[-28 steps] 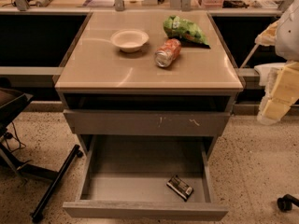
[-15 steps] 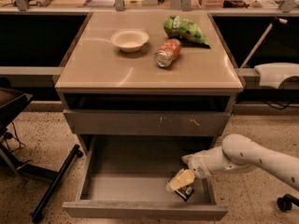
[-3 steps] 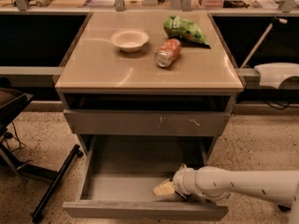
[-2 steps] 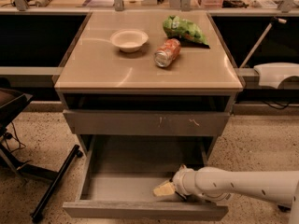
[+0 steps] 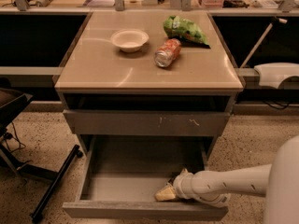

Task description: Pick rxbar chocolate from middle drawer and place on counter

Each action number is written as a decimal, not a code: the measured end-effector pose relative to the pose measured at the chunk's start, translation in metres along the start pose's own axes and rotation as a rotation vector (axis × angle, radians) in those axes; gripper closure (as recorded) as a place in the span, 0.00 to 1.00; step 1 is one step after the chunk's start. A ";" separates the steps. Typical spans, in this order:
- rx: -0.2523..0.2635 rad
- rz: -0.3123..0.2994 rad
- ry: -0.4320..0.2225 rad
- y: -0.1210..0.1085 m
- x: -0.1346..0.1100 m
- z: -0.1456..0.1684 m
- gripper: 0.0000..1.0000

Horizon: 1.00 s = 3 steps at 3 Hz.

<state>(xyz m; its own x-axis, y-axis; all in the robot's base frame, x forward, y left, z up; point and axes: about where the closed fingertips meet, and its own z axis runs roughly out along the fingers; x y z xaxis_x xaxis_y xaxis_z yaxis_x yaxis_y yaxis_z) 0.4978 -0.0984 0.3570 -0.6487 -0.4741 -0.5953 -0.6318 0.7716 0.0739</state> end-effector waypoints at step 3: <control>-0.080 0.079 0.002 -0.003 0.018 0.010 0.00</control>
Offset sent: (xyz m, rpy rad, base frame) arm -0.0025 -0.0046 -0.0125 0.0599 0.0577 0.0087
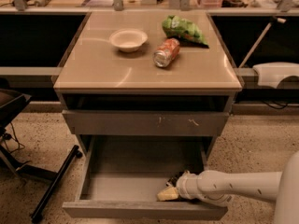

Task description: Pick rxbar chocolate from middle drawer and place on counter

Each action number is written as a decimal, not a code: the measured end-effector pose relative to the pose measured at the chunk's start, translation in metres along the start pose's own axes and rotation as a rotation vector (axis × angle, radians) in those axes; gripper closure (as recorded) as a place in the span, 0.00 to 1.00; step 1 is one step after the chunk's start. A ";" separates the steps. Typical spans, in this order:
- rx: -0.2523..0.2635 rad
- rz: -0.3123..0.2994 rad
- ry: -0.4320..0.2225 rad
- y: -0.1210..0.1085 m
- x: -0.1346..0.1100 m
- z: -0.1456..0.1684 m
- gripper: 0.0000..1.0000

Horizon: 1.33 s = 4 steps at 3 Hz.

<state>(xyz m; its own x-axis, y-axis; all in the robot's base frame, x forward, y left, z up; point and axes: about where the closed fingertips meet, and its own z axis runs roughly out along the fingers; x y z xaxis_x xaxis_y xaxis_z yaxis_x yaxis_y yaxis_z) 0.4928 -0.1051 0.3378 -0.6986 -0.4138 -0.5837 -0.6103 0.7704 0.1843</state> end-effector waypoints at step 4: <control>0.000 0.000 0.000 0.001 -0.009 -0.010 0.89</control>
Offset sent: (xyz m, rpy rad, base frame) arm 0.0000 0.0000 0.0000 0.0000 0.0000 0.0000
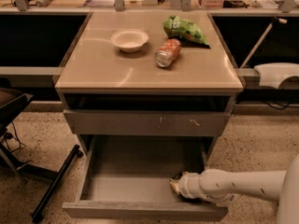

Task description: Pick rxbar chocolate from middle drawer and place on counter

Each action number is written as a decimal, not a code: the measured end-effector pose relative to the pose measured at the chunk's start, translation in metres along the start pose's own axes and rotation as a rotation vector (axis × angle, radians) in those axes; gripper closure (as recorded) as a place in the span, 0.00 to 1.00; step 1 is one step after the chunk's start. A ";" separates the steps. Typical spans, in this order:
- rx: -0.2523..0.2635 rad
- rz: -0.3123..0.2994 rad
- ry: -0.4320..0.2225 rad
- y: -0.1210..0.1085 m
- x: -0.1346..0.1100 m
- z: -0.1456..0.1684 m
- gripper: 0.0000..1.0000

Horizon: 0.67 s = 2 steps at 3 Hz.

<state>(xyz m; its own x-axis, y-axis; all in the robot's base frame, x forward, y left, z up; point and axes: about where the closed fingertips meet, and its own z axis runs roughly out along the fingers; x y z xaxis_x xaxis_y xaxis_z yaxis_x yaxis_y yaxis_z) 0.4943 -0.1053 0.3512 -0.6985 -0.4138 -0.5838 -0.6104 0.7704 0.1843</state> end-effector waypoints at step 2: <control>0.000 0.000 0.000 -0.001 -0.003 -0.002 1.00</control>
Offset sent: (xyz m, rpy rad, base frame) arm 0.0424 0.0406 0.2894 -0.1166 -0.4674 0.0094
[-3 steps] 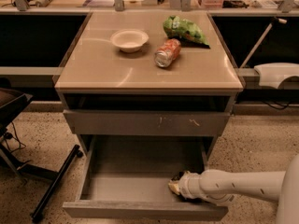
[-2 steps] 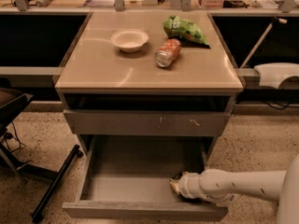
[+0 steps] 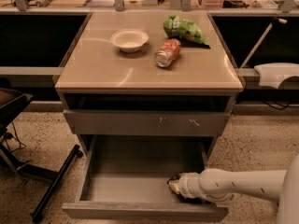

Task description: Pick rxbar chocolate from middle drawer and place on counter

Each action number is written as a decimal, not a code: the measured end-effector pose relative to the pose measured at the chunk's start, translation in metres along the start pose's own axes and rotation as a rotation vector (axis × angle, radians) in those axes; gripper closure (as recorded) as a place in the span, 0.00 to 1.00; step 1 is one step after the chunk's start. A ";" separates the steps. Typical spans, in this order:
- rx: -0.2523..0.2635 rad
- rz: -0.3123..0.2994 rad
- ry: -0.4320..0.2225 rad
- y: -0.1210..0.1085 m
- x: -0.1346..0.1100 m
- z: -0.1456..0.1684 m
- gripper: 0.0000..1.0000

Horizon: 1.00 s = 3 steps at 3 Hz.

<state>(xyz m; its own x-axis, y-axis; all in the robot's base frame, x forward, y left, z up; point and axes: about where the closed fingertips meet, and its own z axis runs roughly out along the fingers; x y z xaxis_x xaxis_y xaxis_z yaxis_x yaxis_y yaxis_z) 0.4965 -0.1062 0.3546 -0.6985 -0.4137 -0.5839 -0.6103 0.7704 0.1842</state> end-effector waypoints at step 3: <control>0.070 -0.055 -0.125 0.039 -0.112 -0.114 1.00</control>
Offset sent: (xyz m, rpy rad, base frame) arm 0.0731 0.0120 0.4302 -0.0473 -0.4641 -0.0457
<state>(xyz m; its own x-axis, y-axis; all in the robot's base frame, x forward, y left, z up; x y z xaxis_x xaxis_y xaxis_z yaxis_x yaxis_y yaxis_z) 0.5080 -0.0854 0.5173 -0.6098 -0.3958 -0.6866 -0.6160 0.7819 0.0963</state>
